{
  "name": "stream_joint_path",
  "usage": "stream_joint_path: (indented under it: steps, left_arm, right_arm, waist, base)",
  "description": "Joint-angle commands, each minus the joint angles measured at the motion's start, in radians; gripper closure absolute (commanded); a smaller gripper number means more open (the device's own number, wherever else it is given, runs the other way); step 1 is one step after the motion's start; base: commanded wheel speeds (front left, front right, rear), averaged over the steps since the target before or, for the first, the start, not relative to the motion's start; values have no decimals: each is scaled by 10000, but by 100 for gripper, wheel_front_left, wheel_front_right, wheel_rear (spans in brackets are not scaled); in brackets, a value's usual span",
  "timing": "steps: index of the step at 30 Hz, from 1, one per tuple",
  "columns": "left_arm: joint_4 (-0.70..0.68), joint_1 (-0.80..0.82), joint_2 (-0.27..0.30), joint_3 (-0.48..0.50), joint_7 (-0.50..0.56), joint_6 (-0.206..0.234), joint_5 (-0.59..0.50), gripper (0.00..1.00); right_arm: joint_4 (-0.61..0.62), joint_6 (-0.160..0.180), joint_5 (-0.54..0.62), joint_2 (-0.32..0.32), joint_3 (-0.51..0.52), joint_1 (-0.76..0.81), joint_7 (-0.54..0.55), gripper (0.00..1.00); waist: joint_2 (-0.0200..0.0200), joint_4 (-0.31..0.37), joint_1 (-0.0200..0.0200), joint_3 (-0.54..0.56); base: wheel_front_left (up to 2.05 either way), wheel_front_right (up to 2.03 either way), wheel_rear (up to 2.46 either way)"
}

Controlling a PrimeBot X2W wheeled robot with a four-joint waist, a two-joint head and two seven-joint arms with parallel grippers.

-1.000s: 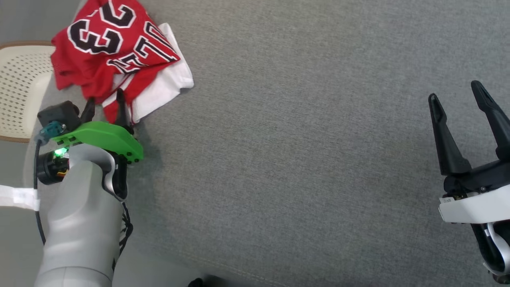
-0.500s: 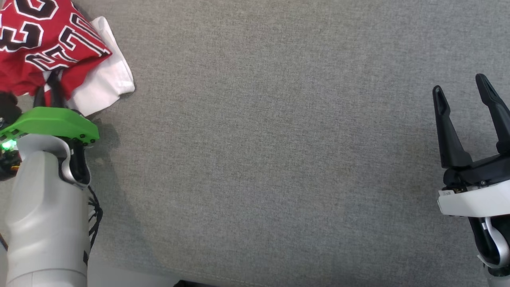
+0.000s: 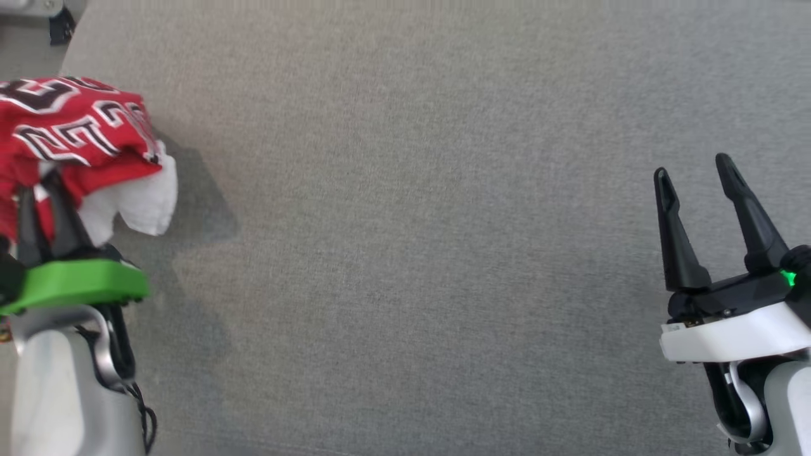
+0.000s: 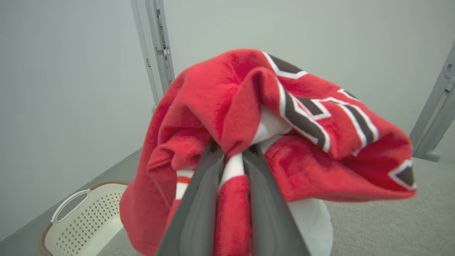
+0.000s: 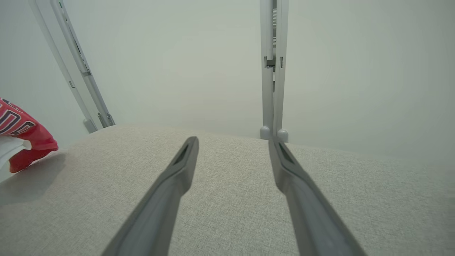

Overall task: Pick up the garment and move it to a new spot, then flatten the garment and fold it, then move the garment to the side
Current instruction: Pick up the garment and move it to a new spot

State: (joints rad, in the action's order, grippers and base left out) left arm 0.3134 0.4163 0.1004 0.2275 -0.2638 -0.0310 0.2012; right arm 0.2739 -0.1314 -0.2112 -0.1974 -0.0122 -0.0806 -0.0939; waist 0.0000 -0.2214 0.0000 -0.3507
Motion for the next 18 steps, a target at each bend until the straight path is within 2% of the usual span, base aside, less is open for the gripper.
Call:
stream_joint_path:
  steps: [1, 9, 18]
  left_arm:
    - [-358, -454, -100, -149, -5, -57, -143, 100]
    - [-1476, -1348, -387, -1930, 395, -355, -605, 100]
    - [-493, -525, -470, -5420, 1169, -876, -511, 100]
  right_arm:
    - [-71, 15, 43, 87, -47, 217, -90, 0]
    - [-269, 15, -49, 395, -226, 396, -271, 0]
    - [-603, 15, -271, 731, -177, 232, -699, 0]
  waist:
    - [0, 629, 0, 957]
    - [0, 2000, 0, 1198]
    - [0, 3866, 0, 401]
  base:
    - [0, 0, 0]
    - [0, 0, 0]
    - [0, 0, 0]
